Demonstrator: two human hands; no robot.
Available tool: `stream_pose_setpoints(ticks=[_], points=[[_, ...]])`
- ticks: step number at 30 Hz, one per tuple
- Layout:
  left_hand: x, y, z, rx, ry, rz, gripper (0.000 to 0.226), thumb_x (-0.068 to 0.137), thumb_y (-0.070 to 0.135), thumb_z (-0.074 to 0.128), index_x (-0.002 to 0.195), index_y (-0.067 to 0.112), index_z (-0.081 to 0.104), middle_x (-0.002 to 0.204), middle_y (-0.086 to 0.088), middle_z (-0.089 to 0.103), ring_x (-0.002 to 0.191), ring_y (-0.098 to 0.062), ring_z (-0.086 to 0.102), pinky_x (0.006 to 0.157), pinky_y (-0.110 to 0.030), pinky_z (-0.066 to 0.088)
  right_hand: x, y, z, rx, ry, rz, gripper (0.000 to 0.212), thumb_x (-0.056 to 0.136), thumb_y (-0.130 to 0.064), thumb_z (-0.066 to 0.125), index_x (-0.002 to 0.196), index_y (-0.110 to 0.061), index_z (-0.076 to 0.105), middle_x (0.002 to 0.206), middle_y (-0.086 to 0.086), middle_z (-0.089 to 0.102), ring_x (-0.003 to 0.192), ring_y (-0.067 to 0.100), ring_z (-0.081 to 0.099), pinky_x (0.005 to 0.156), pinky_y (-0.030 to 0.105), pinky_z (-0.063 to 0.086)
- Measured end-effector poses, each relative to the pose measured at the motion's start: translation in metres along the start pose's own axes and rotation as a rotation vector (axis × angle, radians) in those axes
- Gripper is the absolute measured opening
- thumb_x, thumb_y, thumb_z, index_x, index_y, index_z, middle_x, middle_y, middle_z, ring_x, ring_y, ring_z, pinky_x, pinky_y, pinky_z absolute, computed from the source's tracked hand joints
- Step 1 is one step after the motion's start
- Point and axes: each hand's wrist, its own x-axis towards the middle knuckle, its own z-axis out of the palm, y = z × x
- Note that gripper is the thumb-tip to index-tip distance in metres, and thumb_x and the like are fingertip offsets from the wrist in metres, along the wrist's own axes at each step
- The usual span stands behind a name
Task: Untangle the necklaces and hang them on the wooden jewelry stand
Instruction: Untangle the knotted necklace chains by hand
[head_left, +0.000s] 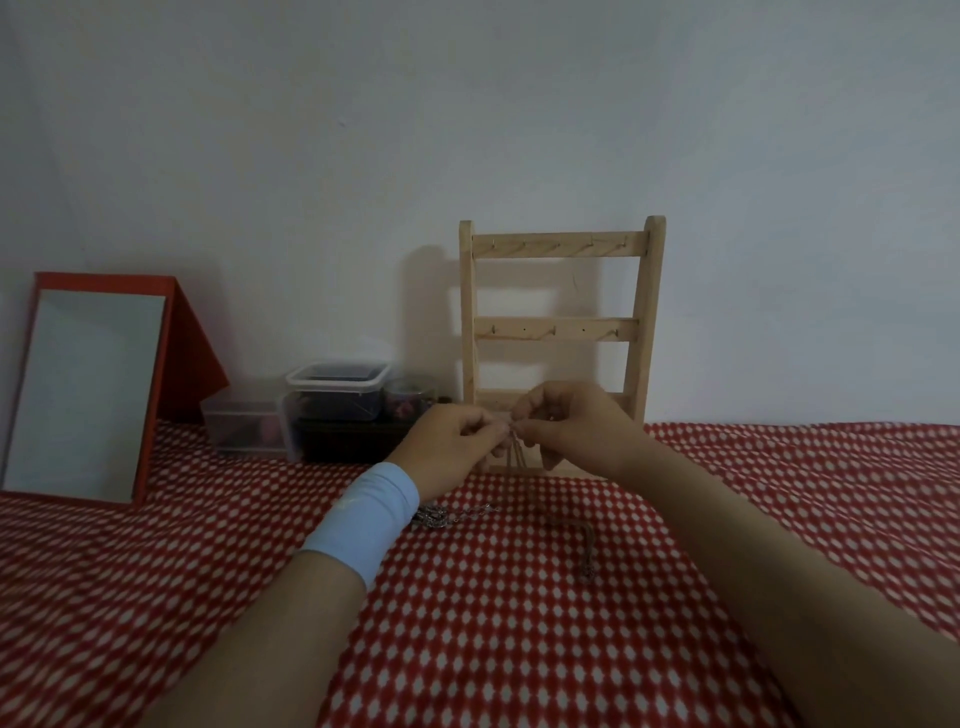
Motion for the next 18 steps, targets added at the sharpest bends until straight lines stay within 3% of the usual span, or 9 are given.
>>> stream_pose_setpoints(ticks=[3, 7, 11, 14, 18], points=[[-0.0007, 0.0031, 0.0, -0.119, 0.064, -0.033, 0.026, 0.095, 0.026, 0.058, 0.077, 0.014, 0.073, 0.073, 0.005, 0.071, 0.058, 0.002, 0.061, 0.058, -0.009, 0.046, -0.001, -0.003, -0.0013, 0.059, 0.015, -0.005, 0.008, 0.092, -0.013, 0.074, 0.094, -0.006, 0.078, 0.082, 0.005, 0.077, 0.064, 0.018, 0.072, 0.071, 0.037, 0.065], [-0.0001, 0.0033, -0.001, -0.089, 0.075, -0.048, 0.022, 0.091, 0.02, 0.061, 0.073, 0.019, 0.073, 0.063, 0.01, 0.069, 0.058, 0.002, 0.062, 0.06, -0.011, 0.048, -0.0026, -0.0052, -0.0011, 0.049, -0.014, -0.002, 0.017, 0.09, -0.025, 0.076, 0.094, -0.01, 0.081, 0.085, 0.001, 0.08, 0.071, 0.02, 0.075, 0.072, 0.034, 0.064], [0.0005, 0.0021, -0.0018, -0.023, 0.066, 0.001, 0.022, 0.091, 0.021, 0.063, 0.072, 0.025, 0.073, 0.066, 0.011, 0.07, 0.063, 0.0, 0.063, 0.063, -0.012, 0.05, -0.0005, -0.0032, -0.0022, 0.039, -0.029, 0.033, 0.011, 0.089, -0.021, 0.077, 0.094, -0.012, 0.082, 0.086, -0.001, 0.08, 0.069, 0.014, 0.073, 0.071, 0.03, 0.063], [0.0013, -0.0016, 0.0004, 0.093, 0.073, 0.055, 0.018, 0.09, 0.022, 0.064, 0.077, 0.018, 0.075, 0.076, 0.006, 0.073, 0.077, -0.009, 0.066, 0.074, -0.021, 0.052, 0.0004, -0.0023, -0.0023, 0.016, -0.091, 0.081, 0.009, 0.091, -0.02, 0.076, 0.093, -0.014, 0.081, 0.085, -0.003, 0.079, 0.068, 0.011, 0.072, 0.068, 0.024, 0.06], [0.0011, -0.0026, 0.0035, 0.137, 0.089, 0.07, 0.02, 0.09, 0.022, 0.062, 0.077, 0.014, 0.074, 0.079, -0.001, 0.072, 0.078, -0.013, 0.065, 0.074, -0.025, 0.051, 0.0013, -0.0024, -0.0036, 0.03, -0.132, 0.142, 0.015, 0.094, -0.025, 0.072, 0.095, -0.013, 0.08, 0.087, -0.003, 0.079, 0.07, 0.01, 0.072, 0.069, 0.025, 0.06]])
